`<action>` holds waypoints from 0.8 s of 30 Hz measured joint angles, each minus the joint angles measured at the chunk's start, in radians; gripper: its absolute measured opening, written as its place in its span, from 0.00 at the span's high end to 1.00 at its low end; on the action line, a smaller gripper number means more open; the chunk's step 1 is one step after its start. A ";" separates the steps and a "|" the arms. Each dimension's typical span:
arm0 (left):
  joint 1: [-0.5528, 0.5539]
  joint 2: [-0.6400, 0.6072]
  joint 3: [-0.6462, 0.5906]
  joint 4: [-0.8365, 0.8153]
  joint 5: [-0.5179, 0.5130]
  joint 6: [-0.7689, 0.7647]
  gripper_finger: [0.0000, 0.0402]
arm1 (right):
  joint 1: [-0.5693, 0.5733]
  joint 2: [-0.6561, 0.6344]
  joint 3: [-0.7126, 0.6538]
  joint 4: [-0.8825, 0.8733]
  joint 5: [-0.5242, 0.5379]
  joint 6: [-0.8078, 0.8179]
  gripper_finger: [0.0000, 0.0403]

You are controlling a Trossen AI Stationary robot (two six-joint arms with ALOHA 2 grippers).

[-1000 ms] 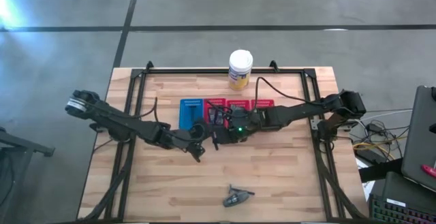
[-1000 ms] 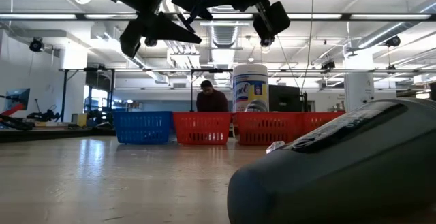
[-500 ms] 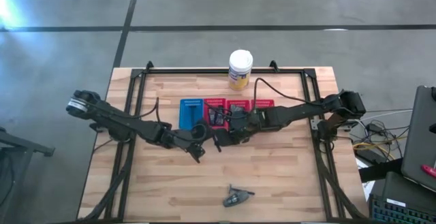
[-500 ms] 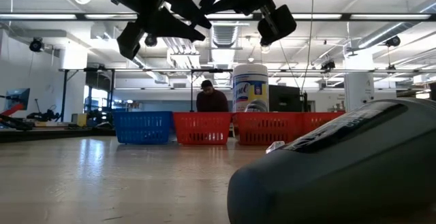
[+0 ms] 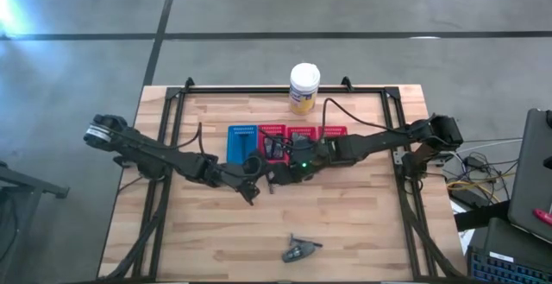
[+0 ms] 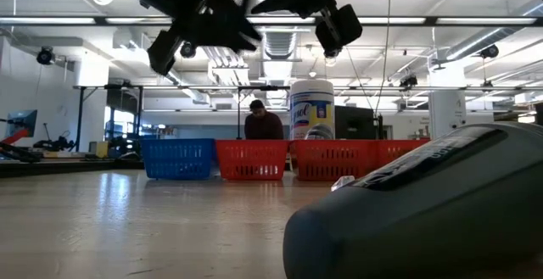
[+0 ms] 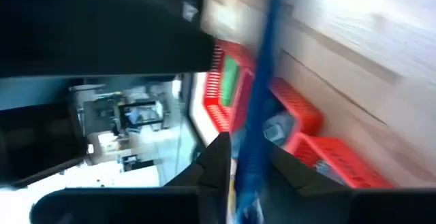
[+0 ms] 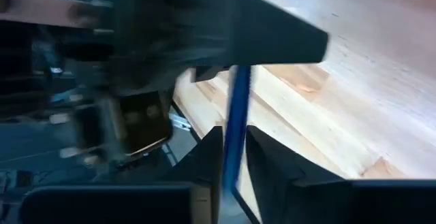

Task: Pick & Place Travel size toiletries
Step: Put the blue razor into the blue bin

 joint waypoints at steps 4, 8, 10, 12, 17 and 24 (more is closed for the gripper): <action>-0.003 0.002 -0.003 -0.023 -0.001 -0.012 0.91 | 0.000 -0.012 0.004 0.007 0.000 -0.003 0.73; -0.003 0.000 -0.002 -0.069 -0.023 -0.073 0.92 | 0.000 -0.022 0.003 -0.003 0.000 -0.027 0.63; -0.003 -0.006 -0.002 -0.110 -0.051 -0.101 0.92 | 0.000 -0.041 0.003 -0.006 0.002 -0.050 0.59; -0.003 -0.024 -0.002 -0.184 -0.100 -0.139 0.92 | 0.000 -0.064 0.003 -0.029 0.007 -0.075 0.54; 0.013 -0.111 -0.006 -0.461 -0.139 -0.428 0.92 | 0.009 -0.145 0.002 -0.209 0.121 -0.087 0.47; 0.025 -0.286 -0.081 -0.655 -0.141 -0.599 0.92 | 0.027 -0.277 0.000 -0.414 0.304 -0.091 0.42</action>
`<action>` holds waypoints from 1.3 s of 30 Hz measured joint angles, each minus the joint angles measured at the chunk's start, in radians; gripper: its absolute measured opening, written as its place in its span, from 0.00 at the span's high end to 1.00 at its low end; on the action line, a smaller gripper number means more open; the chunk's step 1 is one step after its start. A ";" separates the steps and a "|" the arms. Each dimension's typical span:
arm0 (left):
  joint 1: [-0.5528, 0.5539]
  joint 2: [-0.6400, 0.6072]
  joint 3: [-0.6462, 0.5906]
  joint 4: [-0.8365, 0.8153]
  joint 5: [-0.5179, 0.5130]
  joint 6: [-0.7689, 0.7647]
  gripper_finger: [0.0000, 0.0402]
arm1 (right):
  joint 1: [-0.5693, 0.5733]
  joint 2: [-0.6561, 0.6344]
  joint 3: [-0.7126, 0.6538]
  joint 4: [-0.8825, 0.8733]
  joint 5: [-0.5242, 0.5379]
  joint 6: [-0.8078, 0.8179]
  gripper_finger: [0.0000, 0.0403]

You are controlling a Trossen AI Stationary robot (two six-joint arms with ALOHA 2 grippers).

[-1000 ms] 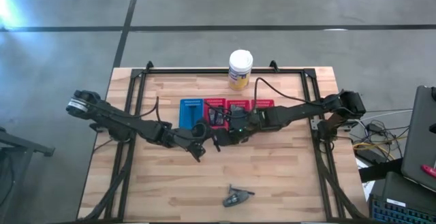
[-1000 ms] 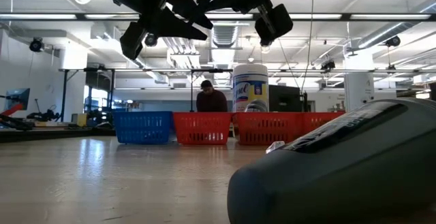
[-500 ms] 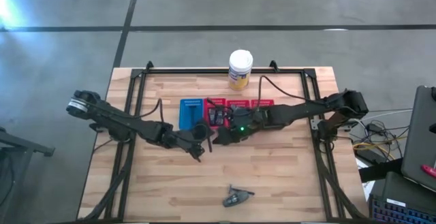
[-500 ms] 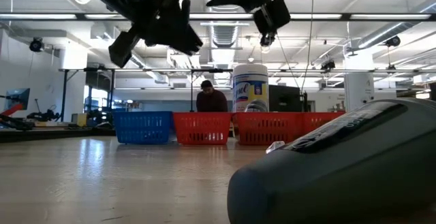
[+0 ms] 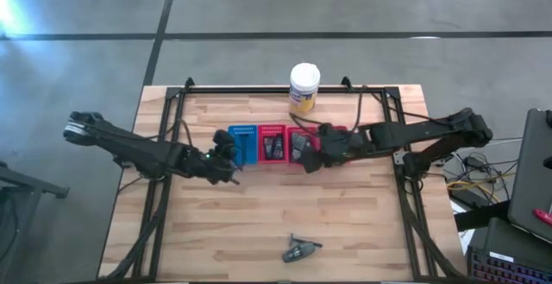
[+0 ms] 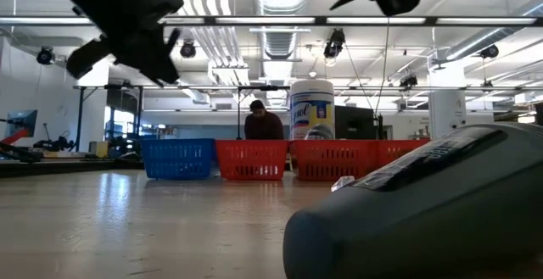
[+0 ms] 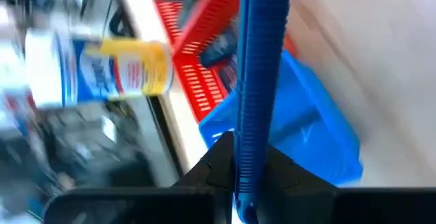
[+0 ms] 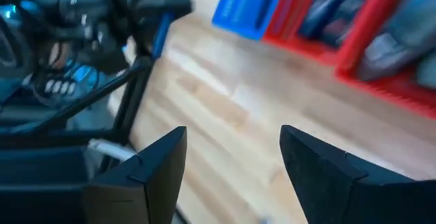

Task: Pick & Place Travel size toiletries
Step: Put the blue razor into the blue bin

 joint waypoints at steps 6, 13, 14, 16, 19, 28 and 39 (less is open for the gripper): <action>0.104 0.021 -0.081 0.086 0.035 0.492 0.91 | -0.018 -0.044 -0.010 -0.050 0.035 -0.043 0.41; 0.242 0.143 -0.066 0.041 0.132 0.748 0.92 | -0.027 -0.026 -0.019 -0.046 0.034 -0.076 0.45; 0.256 0.153 -0.055 0.060 0.147 0.748 0.92 | -0.026 -0.022 -0.021 -0.044 0.033 -0.074 0.46; 0.275 0.162 -0.027 0.102 0.176 0.749 0.92 | -0.023 -0.017 -0.028 -0.042 0.016 -0.070 0.47; 0.303 0.170 0.027 0.118 0.264 0.742 0.92 | -0.011 -0.012 -0.034 -0.040 0.007 -0.070 0.49; 0.412 0.259 0.068 0.052 0.383 0.757 0.92 | 0.003 -0.012 -0.054 -0.038 0.007 -0.069 0.49; 0.453 0.376 0.111 0.058 0.416 0.761 0.91 | 0.004 -0.012 -0.059 -0.039 0.006 -0.083 0.52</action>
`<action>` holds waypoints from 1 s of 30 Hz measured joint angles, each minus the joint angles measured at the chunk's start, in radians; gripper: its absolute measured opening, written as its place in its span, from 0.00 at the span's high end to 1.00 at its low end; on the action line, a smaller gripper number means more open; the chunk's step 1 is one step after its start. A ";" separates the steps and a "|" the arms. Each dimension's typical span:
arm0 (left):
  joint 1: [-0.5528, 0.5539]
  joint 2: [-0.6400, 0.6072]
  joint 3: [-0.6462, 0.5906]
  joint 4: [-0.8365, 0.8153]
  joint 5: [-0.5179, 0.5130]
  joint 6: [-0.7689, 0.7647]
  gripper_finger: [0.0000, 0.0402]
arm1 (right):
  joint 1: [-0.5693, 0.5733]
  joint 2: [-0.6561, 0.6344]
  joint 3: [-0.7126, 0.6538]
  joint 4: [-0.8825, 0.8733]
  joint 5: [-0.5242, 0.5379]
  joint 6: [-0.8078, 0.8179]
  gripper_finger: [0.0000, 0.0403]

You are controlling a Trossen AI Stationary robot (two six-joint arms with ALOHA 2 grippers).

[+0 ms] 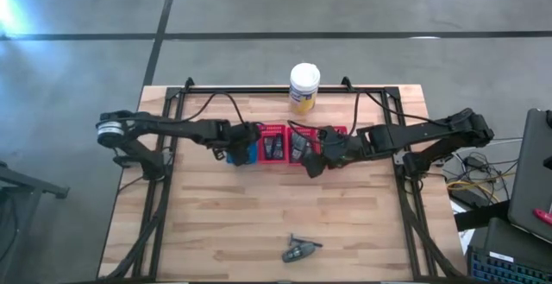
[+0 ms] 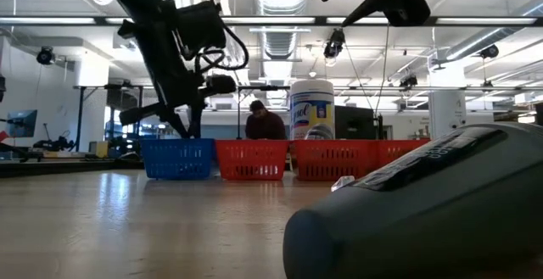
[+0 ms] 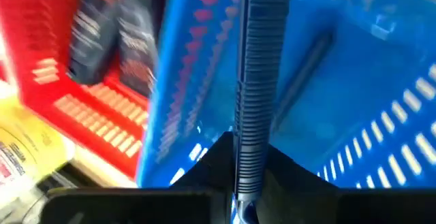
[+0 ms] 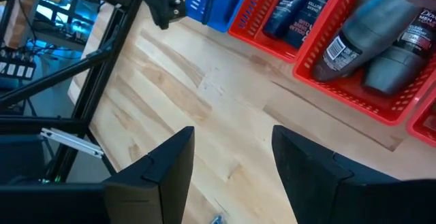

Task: Pick & Place Travel size toiletries
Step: Put the blue razor into the blue bin, then put the black deodorant into the middle red bin

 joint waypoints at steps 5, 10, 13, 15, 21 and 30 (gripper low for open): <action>0.003 0.002 0.013 -0.001 0.063 -0.040 0.87 | 0.000 0.000 0.000 0.000 0.000 -0.009 0.51; 0.015 0.002 0.009 0.000 0.030 -0.095 0.74 | 0.000 0.000 0.000 0.000 -0.001 -0.015 0.49; 0.013 0.002 0.004 0.000 -0.004 -0.107 0.65 | 0.000 0.000 0.000 0.000 -0.001 -0.017 0.50; 0.013 0.002 0.004 0.002 -0.057 -0.106 0.59 | 0.000 0.000 0.000 0.000 -0.002 -0.017 0.51; 0.009 -0.023 0.003 -0.026 -0.172 -0.114 0.52 | 0.009 0.000 0.000 0.000 -0.041 -0.023 0.54; -0.178 -0.258 0.003 -0.096 -0.061 -0.466 0.52 | 0.115 0.019 -0.017 -0.006 -0.143 0.049 0.53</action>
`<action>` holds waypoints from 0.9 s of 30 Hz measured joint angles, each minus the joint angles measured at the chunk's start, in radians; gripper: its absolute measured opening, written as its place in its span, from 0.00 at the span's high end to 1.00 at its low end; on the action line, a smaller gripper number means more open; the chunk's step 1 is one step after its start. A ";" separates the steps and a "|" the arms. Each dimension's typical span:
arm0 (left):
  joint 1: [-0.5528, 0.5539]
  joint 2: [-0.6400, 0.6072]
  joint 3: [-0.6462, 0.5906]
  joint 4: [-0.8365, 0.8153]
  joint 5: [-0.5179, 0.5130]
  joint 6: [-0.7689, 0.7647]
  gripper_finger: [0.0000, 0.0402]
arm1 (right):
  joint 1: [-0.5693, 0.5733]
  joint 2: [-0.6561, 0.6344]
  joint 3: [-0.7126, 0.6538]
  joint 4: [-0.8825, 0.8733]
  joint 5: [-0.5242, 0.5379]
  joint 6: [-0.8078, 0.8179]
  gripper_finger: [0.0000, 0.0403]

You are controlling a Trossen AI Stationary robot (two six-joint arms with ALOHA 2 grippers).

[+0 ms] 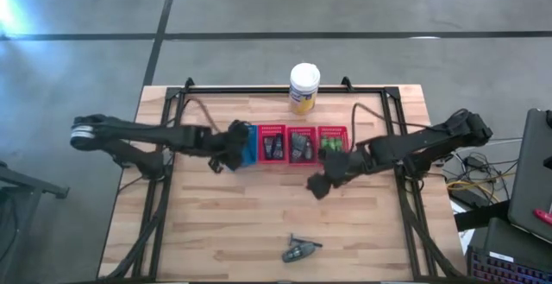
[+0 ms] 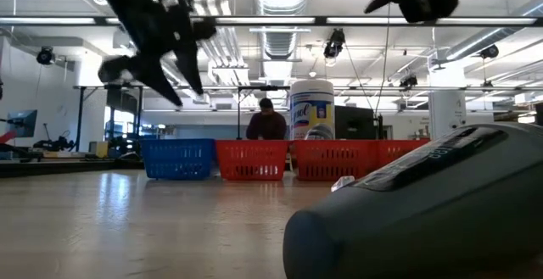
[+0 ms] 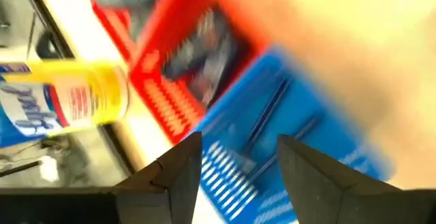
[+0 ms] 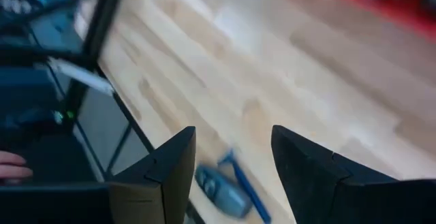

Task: Pick & Place Travel size toiletries
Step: Put the black deodorant into the middle red bin

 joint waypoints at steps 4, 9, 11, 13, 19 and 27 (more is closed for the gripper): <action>-0.144 -0.072 0.000 -0.007 0.045 -0.292 0.52 | 0.079 0.078 -0.005 -0.001 -0.061 0.010 0.51; -0.282 -0.116 0.000 -0.007 0.073 -0.644 0.52 | 0.185 0.220 0.019 0.019 -0.146 -0.042 0.52; -0.323 -0.123 0.000 -0.007 0.075 -0.721 0.52 | 0.224 0.279 0.044 0.030 -0.151 -0.077 0.54; -0.360 -0.127 0.000 -0.008 0.086 -0.771 0.52 | 0.261 0.335 0.085 0.035 -0.152 -0.117 0.54; -0.451 -0.129 0.000 -0.008 0.160 -0.895 0.52 | 0.338 0.488 0.246 0.027 -0.149 -0.264 0.49; -0.540 -0.129 0.000 -0.010 0.164 -1.029 0.52 | 0.364 0.695 0.490 -0.216 -0.125 -0.554 0.28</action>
